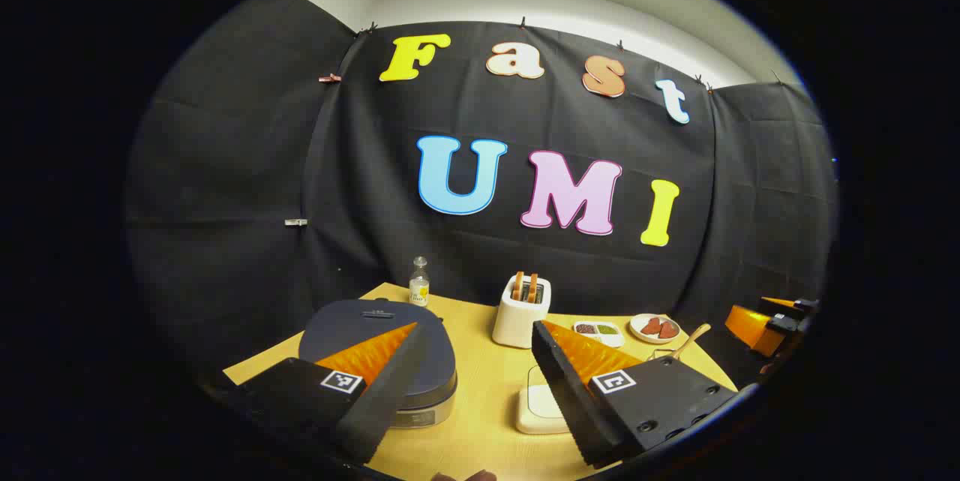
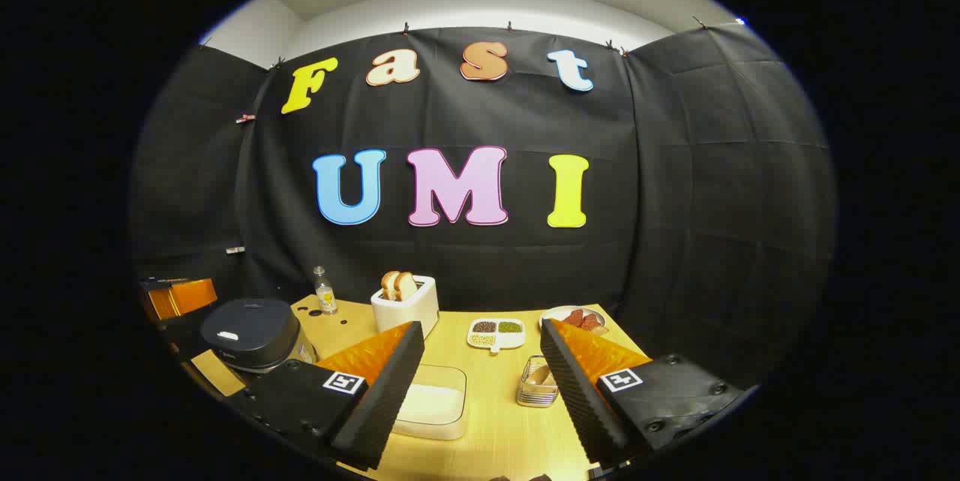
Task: Close the left gripper, press the button to open the rice cooker; take a wooden spoon from the chopstick holder with the right hand, scoop a spoonful of rice and pour it into the rice cooker, then put the wooden spoon back into the chopstick holder.
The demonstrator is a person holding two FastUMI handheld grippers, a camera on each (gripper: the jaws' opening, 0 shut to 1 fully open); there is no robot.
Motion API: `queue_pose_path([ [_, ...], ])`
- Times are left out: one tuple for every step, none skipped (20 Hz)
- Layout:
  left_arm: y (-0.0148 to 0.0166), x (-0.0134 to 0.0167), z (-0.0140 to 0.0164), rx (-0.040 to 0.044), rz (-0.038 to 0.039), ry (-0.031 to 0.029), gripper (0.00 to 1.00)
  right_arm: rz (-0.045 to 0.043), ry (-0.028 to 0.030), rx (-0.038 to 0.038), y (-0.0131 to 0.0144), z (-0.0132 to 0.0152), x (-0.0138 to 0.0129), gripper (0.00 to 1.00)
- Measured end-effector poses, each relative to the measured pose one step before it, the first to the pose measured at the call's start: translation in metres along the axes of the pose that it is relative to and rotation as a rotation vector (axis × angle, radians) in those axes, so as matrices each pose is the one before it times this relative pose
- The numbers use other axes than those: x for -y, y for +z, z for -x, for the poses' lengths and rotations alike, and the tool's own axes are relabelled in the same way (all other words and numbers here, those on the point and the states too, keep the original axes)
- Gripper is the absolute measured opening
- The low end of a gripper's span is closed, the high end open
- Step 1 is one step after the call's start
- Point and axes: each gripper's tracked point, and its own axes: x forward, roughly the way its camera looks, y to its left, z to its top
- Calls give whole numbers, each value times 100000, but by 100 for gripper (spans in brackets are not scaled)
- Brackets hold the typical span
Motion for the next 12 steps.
queue_pose_path([
  [-34, 403, -462, -392, -231, -395, 95, -779, -400, 1007, 451, -212, 249, 98],
  [179, 467, -311, 214, -399, -1059, 95, -774, -562, 729, 340, -204, 265, 98],
  [377, 534, -185, 741, -1012, -1320, 95, -732, -341, 631, 153, -220, 179, 98],
  [244, 334, -242, 481, -1304, -706, 95, -545, -371, 435, 161, -65, 277, 98],
  [94, 411, -187, 196, -1428, -421, 95, -487, -403, 146, -51, 5, 363, 98],
  [-50, 325, -53, 158, -986, -357, 95, -318, -373, -215, -47, 12, 346, 98],
  [164, 424, -14, 497, -167, -643, 95, -185, -848, -362, -105, -29, 417, 98],
  [77, 756, 24, 291, 527, -1538, 92, -307, -890, -219, -74, 16, 459, 98],
  [-135, 754, 39, -103, 163, -1630, 95, -890, -1014, 171, 96, -11, 531, 98],
  [-114, 298, -20, -598, -617, -593, 95, -1238, -1039, 394, 114, -14, 483, 98],
  [-103, 293, -51, -242, -630, -674, 95, -1568, -1017, 673, 175, -107, 461, 98],
  [-91, 189, -40, -322, -465, -158, 95, -1175, -1057, 352, 120, -78, 348, 98],
])
